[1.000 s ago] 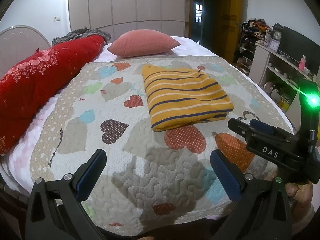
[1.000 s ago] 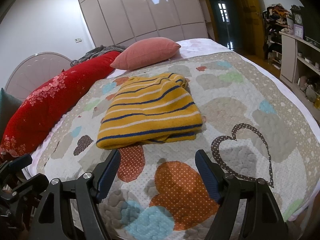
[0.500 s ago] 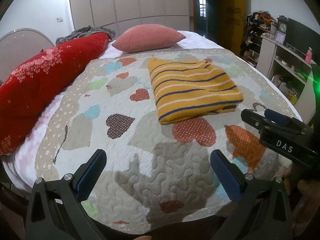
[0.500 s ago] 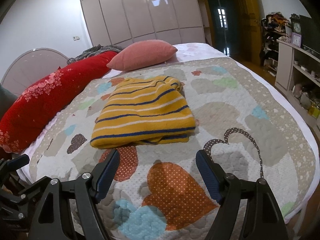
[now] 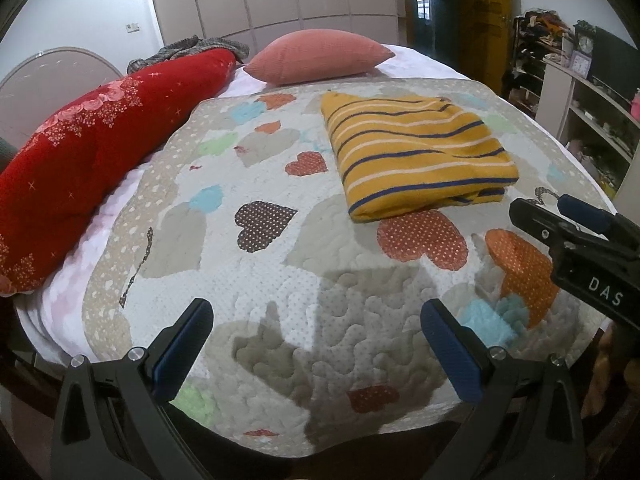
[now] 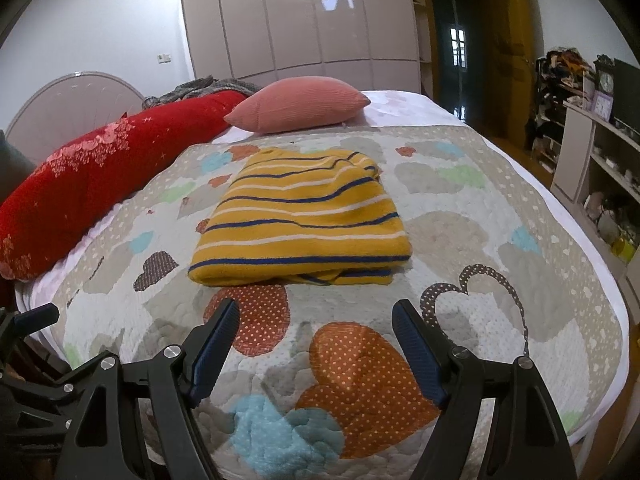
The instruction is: Fold small clothes
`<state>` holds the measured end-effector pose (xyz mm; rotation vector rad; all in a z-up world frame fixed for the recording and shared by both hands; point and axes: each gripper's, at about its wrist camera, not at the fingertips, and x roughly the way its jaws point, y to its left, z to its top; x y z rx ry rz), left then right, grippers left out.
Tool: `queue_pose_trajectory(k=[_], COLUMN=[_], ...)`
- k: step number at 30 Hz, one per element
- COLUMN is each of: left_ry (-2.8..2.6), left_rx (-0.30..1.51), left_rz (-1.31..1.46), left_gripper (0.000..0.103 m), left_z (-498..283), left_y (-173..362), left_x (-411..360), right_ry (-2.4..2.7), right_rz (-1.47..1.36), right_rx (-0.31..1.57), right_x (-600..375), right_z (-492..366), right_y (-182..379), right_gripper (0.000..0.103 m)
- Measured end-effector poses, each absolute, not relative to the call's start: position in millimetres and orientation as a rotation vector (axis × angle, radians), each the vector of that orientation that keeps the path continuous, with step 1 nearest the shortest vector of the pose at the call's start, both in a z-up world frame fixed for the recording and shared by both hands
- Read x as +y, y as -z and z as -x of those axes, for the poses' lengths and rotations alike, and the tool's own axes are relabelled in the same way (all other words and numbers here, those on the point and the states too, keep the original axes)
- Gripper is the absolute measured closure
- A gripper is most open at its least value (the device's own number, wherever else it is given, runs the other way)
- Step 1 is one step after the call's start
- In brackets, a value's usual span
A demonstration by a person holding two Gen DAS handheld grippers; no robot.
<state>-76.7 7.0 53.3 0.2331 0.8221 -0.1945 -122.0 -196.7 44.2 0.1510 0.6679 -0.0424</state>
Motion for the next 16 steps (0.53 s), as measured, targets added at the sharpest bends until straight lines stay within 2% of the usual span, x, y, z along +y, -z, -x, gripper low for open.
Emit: queue_pose_trajectory(k=[16], left_ry=[0.235], left_rx=[0.863], left_rz=[-0.221], left_gripper=[0.000], left_z=[68.0], left_y=[-43.4], left_x=[-0.5], right_ry=[0.052], right_rz=[-0.149], right_rx=[0.672], right_x=[-200.7], right_z=[118.8], right_y=[-41.6], right_gripper=[0.019])
